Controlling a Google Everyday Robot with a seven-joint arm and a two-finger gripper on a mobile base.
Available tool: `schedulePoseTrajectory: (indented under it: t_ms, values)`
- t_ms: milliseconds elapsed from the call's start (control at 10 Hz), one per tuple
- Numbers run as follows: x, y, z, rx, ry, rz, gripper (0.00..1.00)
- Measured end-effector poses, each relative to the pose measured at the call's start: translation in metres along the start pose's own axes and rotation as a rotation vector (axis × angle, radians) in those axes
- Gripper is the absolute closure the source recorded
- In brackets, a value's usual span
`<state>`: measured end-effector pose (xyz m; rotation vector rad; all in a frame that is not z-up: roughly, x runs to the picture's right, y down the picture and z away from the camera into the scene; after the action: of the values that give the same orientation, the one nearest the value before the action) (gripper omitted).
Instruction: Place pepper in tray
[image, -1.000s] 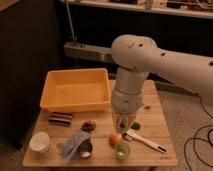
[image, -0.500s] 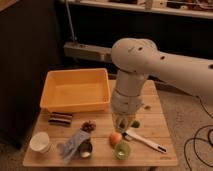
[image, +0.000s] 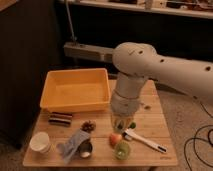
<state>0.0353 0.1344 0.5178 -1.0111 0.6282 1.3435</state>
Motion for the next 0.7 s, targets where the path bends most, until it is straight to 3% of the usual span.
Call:
schedulePoseTrajectory:
  t_ms: [400,500,700]
  values:
    - [-0.055,0.055,-0.017,-0.063,0.004,-0.149,1.00]
    - [-0.098,0.095,-0.039,-0.108,-0.009,-0.248,1.00]
    - [-0.135,0.130,-0.057,-0.129,-0.022,-0.313,1.00]
